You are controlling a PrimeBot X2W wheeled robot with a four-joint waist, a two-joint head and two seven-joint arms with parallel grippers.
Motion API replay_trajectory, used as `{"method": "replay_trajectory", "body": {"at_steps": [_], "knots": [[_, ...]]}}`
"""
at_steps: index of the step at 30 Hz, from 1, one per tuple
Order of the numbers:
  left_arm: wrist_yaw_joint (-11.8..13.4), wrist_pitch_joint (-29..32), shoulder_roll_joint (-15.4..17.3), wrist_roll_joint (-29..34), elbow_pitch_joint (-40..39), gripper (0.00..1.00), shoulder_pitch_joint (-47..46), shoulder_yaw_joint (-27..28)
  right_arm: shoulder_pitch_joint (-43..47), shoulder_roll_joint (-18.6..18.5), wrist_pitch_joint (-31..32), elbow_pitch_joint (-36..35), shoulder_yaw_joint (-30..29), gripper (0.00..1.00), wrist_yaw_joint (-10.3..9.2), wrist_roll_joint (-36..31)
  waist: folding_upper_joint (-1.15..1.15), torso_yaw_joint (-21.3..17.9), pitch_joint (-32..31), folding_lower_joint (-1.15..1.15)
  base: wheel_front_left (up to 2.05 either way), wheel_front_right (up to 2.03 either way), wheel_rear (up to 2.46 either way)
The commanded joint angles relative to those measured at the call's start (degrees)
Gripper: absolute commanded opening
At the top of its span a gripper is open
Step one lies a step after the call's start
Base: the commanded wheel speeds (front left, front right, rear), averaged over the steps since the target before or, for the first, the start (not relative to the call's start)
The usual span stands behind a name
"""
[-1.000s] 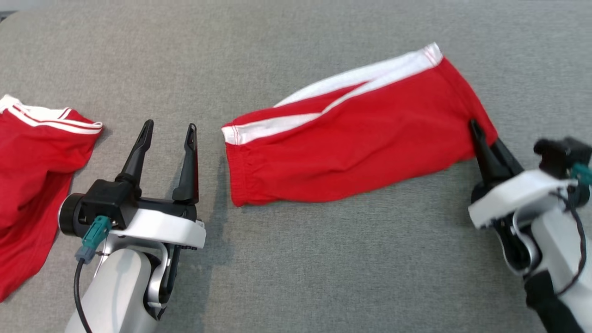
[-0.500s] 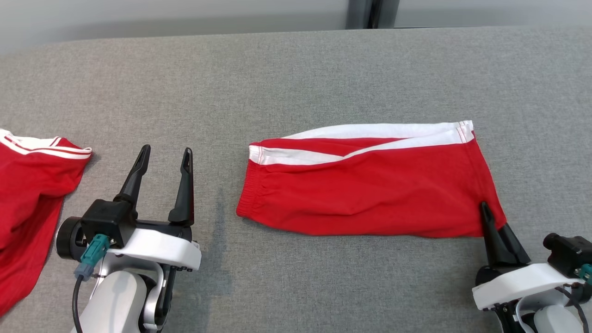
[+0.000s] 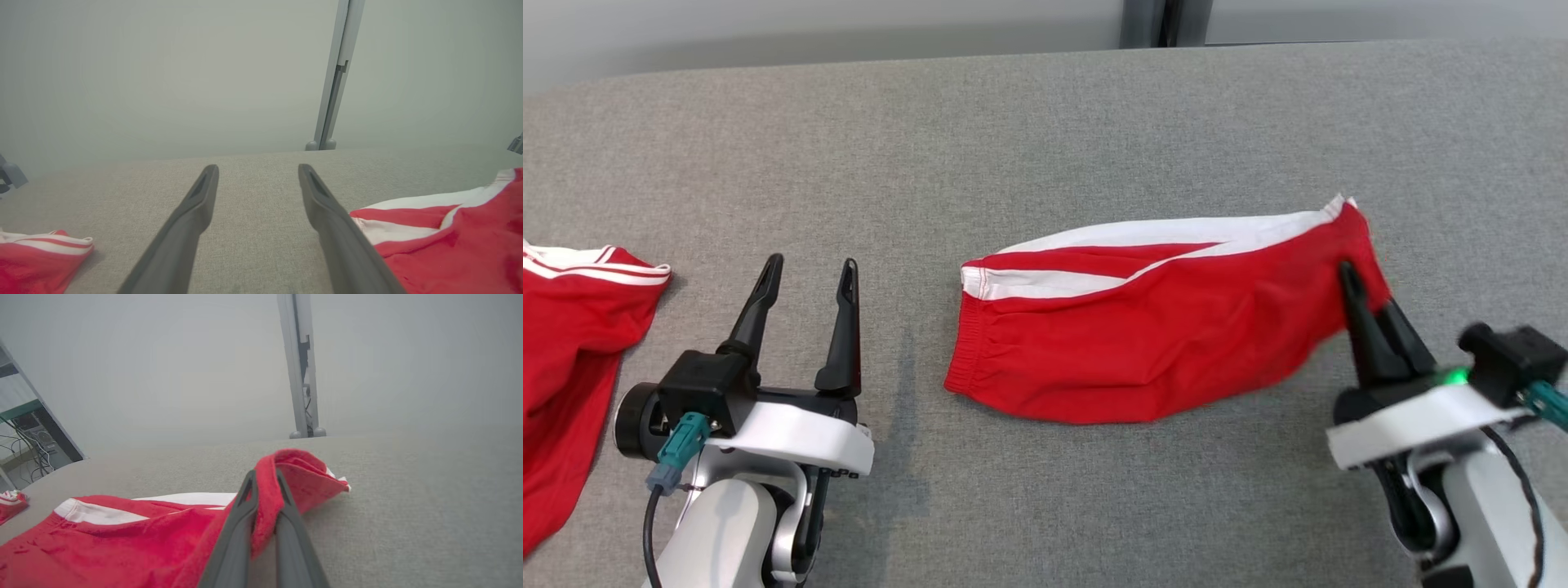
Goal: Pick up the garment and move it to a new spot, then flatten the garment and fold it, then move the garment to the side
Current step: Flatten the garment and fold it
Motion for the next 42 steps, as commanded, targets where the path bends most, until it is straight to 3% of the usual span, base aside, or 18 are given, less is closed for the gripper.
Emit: {"method": "replay_trajectory", "body": {"at_steps": [1,6,11,17,26,27,29,30,31,36,42], "knots": [[0.3,0.1,0.4,-0.1,-0.2,1.00,-0.6,0.3,-2.4,-0.2,0.8,-2.0,2.1,0.00,0.01,-1.0,0.00,0.1,0.1,0.00,0.00,0.00,0.00],[0.6,-0.2,0.1,-0.3,-0.1,1.00,-1.0,0.0,-7.6,0.9,4.0,-6.7,13.0,0.00,0.02,-1.4,0.00,1.0,0.3,0.00,0.00,0.00,0.00],[0.4,-0.4,-0.7,-0.7,0.3,1.00,-1.5,-0.5,-10.9,2.1,6.4,-6.8,24.3,0.00,0.01,0.4,0.00,2.7,0.7,0.00,0.00,0.00,0.00],[0.2,-1.0,-1.4,-1.0,1.2,1.00,-2.0,-0.9,-13.6,3.6,6.9,-0.3,33.4,0.00,0.01,3.3,0.00,4.0,1.6,0.00,0.00,0.00,0.00],[-0.2,-1.7,-2.2,-1.2,2.8,1.00,-2.6,-1.5,-18.0,5.4,3.4,9.9,41.6,0.00,0.01,8.0,0.00,5.1,2.5,0.00,0.00,0.00,0.00],[-0.1,-1.7,-2.3,-1.3,2.8,1.00,-2.6,-1.5,-18.4,5.7,3.1,10.5,42.4,0.20,0.02,8.5,0.00,5.1,2.5,0.00,0.00,0.00,0.00],[-0.1,-1.8,-2.3,-1.4,3.1,1.00,-2.7,-1.4,-18.9,6.0,2.3,10.8,44.1,0.91,0.01,9.4,0.00,5.1,2.5,0.00,0.00,0.00,0.00],[-0.1,-1.8,-2.3,-1.4,3.1,1.00,-2.7,-1.4,-18.9,6.0,2.3,10.8,44.1,0.91,0.01,9.4,0.00,5.1,2.5,0.00,0.00,0.00,0.00],[-0.3,-1.9,-2.1,-1.5,3.4,1.00,-2.8,-1.3,-19.1,6.0,1.9,10.8,44.7,1.00,0.02,9.5,0.00,5.0,2.5,0.00,0.00,0.00,0.00],[-0.1,-2.2,-2.0,-1.4,3.9,1.00,-2.5,-1.3,-18.5,5.7,0.2,9.0,46.5,1.00,0.01,10.0,0.00,4.4,1.8,0.00,0.00,0.00,0.00],[0.3,-2.4,-0.8,-1.3,4.1,1.00,-1.2,-0.7,-14.6,3.1,-1.1,2.4,38.2,1.00,0.02,8.5,0.00,3.0,0.0,0.00,0.00,0.00,0.00]]}}
